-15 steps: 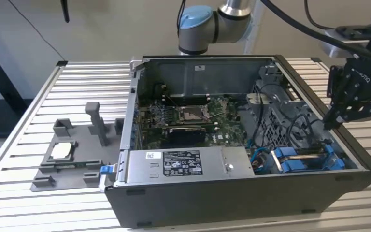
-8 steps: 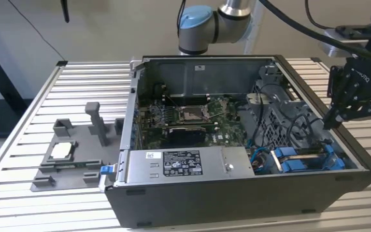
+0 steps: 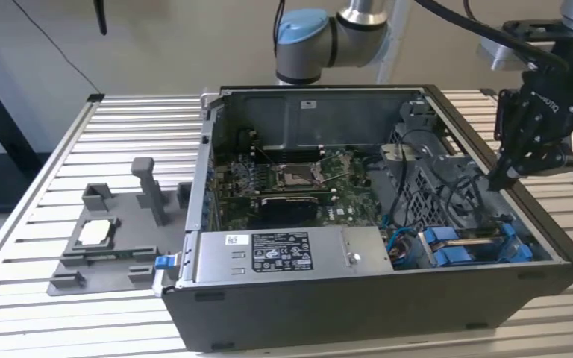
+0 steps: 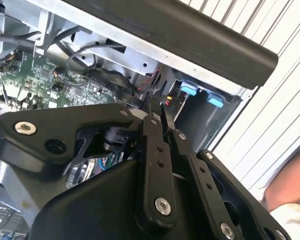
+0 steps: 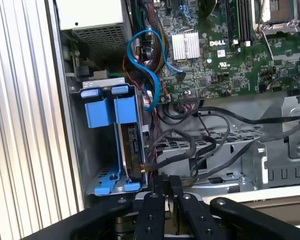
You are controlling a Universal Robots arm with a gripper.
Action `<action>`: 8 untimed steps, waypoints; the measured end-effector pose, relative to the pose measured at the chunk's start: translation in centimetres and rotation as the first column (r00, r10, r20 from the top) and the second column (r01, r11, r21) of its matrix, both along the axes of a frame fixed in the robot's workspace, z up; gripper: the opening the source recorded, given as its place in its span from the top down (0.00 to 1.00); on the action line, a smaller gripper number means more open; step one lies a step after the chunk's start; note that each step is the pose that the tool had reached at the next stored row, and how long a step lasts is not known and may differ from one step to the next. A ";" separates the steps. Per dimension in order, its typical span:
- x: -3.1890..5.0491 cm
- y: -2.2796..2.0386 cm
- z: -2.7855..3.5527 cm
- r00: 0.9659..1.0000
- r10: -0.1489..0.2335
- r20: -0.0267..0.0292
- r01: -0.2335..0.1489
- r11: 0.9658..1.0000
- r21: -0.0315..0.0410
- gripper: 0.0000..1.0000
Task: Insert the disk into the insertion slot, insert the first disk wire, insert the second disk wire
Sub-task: 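Insert the second disk wire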
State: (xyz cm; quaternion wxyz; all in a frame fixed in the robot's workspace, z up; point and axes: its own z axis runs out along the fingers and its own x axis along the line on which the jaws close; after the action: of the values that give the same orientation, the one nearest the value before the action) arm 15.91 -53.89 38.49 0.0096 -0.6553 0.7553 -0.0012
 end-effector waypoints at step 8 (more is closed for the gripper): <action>-3.91 0.00 0.26 1.000 -0.001 0.007 0.001 1.000 0.000 0.84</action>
State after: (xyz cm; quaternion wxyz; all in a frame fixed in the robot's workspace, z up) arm 12.00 -53.89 38.75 0.0123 -0.6551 0.7554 -0.0034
